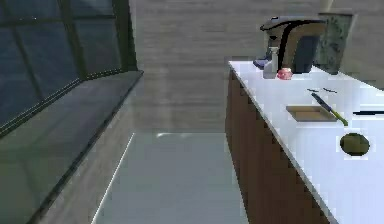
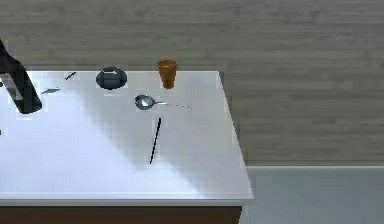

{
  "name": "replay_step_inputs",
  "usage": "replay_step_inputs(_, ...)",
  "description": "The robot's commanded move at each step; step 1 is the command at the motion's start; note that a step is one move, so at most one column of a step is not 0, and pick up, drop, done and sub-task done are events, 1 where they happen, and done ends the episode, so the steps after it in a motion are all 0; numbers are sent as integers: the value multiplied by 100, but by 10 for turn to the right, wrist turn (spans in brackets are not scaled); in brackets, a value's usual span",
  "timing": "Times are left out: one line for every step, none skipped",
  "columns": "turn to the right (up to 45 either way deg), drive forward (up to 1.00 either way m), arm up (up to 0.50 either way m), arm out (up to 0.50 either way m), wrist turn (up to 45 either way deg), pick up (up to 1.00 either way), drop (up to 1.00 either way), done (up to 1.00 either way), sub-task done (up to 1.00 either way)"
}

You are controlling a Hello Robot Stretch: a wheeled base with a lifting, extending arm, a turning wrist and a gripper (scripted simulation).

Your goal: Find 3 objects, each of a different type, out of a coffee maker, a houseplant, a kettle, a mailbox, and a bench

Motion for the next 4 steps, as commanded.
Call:
replay_step_inputs(-450,0,0,0,0,0,0,0,0)
replay_step_inputs(-450,0,0,0,0,0,0,0,0)
replay_step_inputs(-450,0,0,0,0,0,0,0,0)
replay_step_inputs(-240,0,0,0,0,0,0,0,0)
